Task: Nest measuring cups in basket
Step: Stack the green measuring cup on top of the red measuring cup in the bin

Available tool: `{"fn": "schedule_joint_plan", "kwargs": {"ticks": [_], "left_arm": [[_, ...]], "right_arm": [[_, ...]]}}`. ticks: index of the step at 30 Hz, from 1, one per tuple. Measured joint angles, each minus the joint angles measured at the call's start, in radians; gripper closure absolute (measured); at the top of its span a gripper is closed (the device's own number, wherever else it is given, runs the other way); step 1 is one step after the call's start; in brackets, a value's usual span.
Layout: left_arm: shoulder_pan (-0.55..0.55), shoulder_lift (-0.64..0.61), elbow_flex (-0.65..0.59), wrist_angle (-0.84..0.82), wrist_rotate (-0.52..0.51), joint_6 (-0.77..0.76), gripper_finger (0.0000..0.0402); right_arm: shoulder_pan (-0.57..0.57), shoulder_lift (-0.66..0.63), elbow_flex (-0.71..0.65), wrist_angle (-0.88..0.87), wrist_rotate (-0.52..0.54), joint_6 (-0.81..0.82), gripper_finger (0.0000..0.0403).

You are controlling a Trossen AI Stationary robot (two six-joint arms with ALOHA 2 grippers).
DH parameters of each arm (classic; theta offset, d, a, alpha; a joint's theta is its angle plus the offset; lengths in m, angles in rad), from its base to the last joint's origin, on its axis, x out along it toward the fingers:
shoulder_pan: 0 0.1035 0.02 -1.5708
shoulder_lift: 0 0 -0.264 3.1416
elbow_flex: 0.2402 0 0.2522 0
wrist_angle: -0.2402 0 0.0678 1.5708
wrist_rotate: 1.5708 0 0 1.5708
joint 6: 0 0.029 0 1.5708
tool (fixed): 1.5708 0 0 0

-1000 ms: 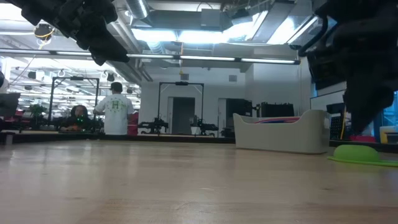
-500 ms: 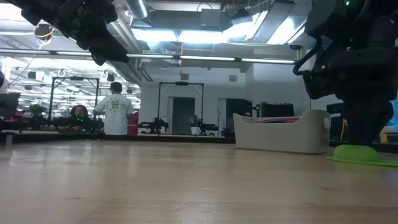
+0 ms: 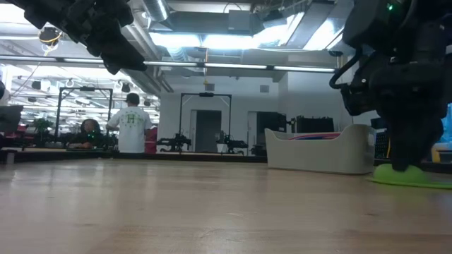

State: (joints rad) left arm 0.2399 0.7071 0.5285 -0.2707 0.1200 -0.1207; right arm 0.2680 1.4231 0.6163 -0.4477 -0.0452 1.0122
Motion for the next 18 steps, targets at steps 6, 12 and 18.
{"fn": "schedule_joint_plan", "kwargs": {"ticks": [6, 12, 18], "left_arm": [[0.000, 0.000, 0.000, 0.000, 0.000, 0.000, 0.0285], [0.000, 0.000, 0.000, 0.000, 0.000, 0.000, 0.0285], [0.000, 0.000, 0.000, 0.000, 0.000, 0.000, 0.0285]], "right_arm": [[0.000, -0.001, 0.001, 0.004, -0.001, -0.003, 0.0193], [0.000, -0.001, 0.000, 0.019, 0.006, -0.019, 0.0198], [0.000, 0.001, -0.002, 0.052, 0.008, -0.045, 0.0199]]}}
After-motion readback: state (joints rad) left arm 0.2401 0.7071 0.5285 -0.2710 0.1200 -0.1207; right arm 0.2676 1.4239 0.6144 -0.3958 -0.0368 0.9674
